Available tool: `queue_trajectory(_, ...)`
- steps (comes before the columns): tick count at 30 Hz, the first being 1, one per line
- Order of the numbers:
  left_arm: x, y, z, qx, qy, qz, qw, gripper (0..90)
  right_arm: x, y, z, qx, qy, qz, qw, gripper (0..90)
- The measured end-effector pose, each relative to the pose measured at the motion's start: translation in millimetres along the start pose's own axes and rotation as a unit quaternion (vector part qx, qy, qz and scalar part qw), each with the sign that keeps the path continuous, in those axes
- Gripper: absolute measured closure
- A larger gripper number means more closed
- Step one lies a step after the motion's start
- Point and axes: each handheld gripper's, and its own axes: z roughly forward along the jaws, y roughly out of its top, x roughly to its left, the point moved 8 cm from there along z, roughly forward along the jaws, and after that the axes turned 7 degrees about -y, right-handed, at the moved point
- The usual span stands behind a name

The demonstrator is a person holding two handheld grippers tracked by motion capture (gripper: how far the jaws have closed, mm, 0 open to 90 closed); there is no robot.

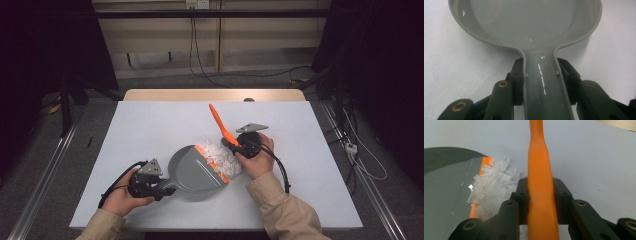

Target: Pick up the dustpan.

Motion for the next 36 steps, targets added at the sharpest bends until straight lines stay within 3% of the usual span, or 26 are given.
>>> queue_trajectory(6, 0.0, 1.7, 2.5, -0.001, -0.002, 0.000, 1.0000, 62.1, 2.5, 0.1, -0.1, -0.004, 0.002, 0.008, 1.0000, 71.1)
queue_trajectory(17, -3.9, 10.1, 12.2, -0.005, -0.003, -0.003, 1.0000, 62.0, 16.9, 1.1, 0.4, -0.016, -0.001, 0.001, 0.9999, 71.0)
queue_trajectory(20, -4.1, 11.1, 14.2, -0.006, 0.001, -0.005, 1.0000, 62.0, 26.0, 1.8, -0.5, -0.021, 0.019, 0.015, 0.9995, 71.1)
queue_trajectory(23, -4.2, 11.4, 15.3, -0.005, 0.004, -0.005, 1.0000, 62.1, 35.5, 2.3, -1.0, -0.022, 0.023, 0.004, 0.9995, 71.1)
queue_trajectory(26, -4.2, 10.7, 15.9, -0.004, 0.008, -0.007, 0.9999, 62.1, 48.2, 3.3, -2.6, -0.024, 0.041, 0.000, 0.9988, 71.1)
queue_trajectory(29, -3.2, 9.3, 15.5, -0.007, 0.008, -0.011, 0.9999, 62.2, 55.5, 5.2, -4.1, -0.031, 0.039, -0.017, 0.9986, 71.2)
queue_trajectory(33, -2.6, 8.2, 16.7, -0.009, 0.008, -0.017, 0.9998, 62.3, 62.9, 9.6, -9.8, -0.035, 0.067, -0.008, 0.9971, 71.3)
queue_trajectory(36, -2.5, 7.9, 16.8, -0.009, 0.008, -0.015, 0.9998, 62.3, 71.4, 10.5, -11.7, -0.039, 0.082, -0.019, 0.9957, 71.3)
